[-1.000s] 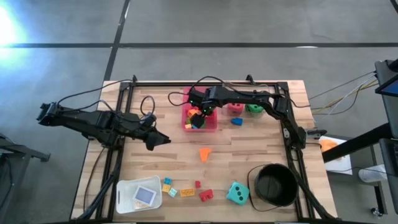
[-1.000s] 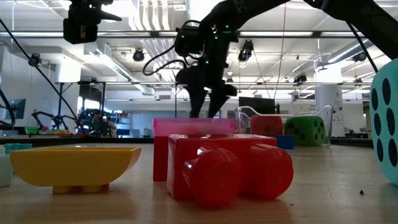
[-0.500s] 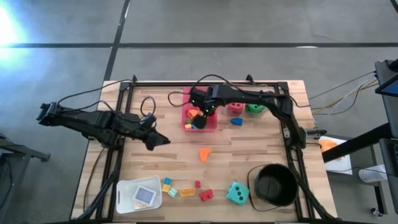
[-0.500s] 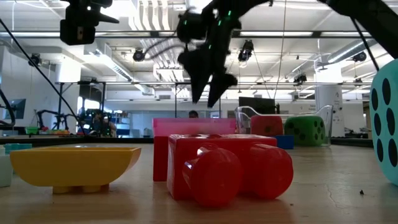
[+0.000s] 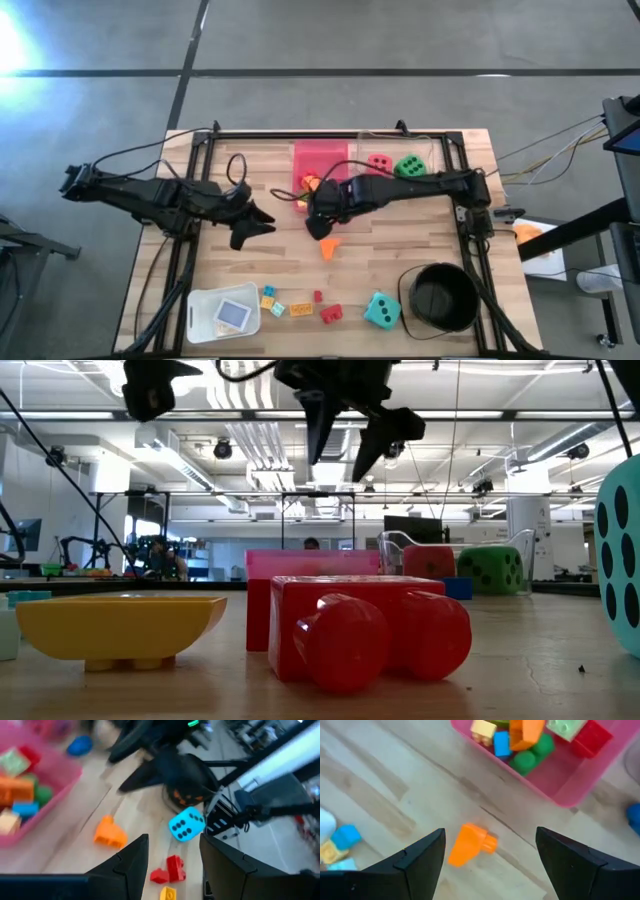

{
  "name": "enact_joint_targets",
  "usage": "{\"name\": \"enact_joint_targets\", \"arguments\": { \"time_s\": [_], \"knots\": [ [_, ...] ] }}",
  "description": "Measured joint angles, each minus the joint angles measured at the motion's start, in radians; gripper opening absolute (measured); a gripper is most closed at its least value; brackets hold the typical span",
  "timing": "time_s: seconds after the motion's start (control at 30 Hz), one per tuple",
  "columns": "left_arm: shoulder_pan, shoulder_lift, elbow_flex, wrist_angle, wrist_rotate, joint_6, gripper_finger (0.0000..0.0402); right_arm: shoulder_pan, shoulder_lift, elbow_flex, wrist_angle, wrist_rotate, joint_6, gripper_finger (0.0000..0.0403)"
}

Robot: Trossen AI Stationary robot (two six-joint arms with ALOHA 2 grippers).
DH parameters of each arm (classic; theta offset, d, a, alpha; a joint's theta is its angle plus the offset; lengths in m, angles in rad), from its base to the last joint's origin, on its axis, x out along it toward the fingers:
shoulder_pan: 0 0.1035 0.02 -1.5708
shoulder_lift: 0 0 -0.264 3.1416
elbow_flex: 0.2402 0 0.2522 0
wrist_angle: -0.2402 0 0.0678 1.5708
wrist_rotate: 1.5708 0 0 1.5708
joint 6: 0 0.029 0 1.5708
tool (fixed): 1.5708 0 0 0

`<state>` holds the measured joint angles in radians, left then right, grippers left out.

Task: Pick & Place Toys
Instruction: Put the orange game piece into the red bin

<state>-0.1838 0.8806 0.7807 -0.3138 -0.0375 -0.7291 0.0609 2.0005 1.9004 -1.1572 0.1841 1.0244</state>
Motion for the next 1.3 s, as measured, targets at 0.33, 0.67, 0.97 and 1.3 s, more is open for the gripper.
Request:
{"name": "enact_joint_targets", "arguments": {
  "time_s": [0.33, 0.67, 0.97, 1.3],
  "knots": [
    [-0.116, -0.027, 0.006, 0.022, 0.001, 0.16, 0.0181, 0.108, 0.121, -0.007, 0.02, 0.066, 0.234, 0.0304],
    [-0.181, -0.092, 0.006, 0.026, 0.001, 0.171, 0.0181, 0.145, 0.22, -0.007, 0.086, 0.06, 0.138, 0.0304],
    [-0.232, -0.135, 0.006, 0.025, 0.012, 0.183, 0.0181, 0.137, 0.303, -0.007, 0.087, 0.06, 0.105, 0.0304],
    [-0.234, -0.145, 0.006, 0.002, 0.021, 0.19, 0.0181, 0.132, 0.34, -0.007, 0.095, 0.051, 0.074, 0.0304]
  ]
}}
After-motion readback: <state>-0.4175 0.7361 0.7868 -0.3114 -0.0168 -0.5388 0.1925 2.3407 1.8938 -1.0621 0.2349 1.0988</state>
